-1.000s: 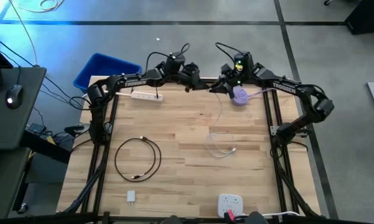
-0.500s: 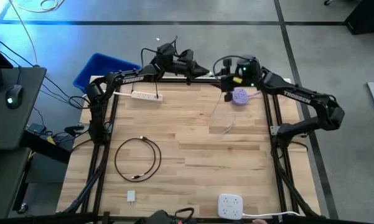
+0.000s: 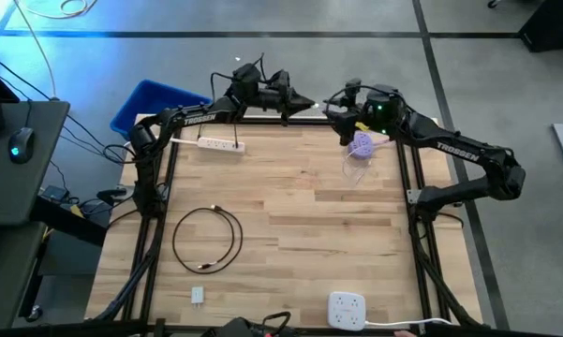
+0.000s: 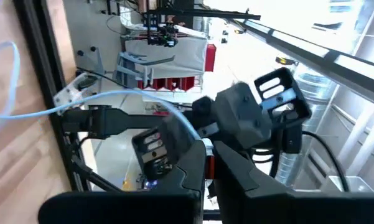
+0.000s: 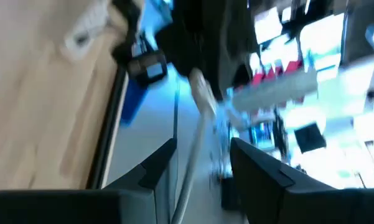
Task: Insert USB
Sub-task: Insert the white charger cable into the purple outlet extension
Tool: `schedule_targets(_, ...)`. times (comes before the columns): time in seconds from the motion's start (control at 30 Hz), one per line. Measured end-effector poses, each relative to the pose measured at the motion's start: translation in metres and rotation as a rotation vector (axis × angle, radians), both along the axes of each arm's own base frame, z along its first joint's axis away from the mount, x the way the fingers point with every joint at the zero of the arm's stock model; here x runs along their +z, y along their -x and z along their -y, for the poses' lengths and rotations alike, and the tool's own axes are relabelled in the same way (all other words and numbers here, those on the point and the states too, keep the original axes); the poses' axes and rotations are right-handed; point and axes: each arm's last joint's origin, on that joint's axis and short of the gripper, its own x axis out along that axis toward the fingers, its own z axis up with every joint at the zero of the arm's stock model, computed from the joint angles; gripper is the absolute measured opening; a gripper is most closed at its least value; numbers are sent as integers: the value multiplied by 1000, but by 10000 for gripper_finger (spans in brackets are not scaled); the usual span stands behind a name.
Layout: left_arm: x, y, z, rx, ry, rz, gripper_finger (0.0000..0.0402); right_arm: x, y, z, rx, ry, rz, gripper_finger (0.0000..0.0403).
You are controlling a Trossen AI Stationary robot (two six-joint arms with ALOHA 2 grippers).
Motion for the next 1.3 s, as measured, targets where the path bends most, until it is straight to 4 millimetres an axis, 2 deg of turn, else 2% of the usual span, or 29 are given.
schedule_targets(0.23,1,-2,2,-10,8,5,0,2,-7,-7,88,71,1,128)
schedule_targets(0.4,1,-4,6,-27,13,3,0,2,-8,-9,86,84,-7,126)
schedule_targets(0.53,1,-4,6,-27,8,3,0,2,-8,-9,77,83,-13,107)
schedule_targets(0.87,-1,-5,7,-31,18,-5,0,-2,-10,-8,86,73,-32,29)
schedule_targets(1.3,-1,-6,9,-61,28,-13,0,-4,-11,-8,123,162,-86,19)
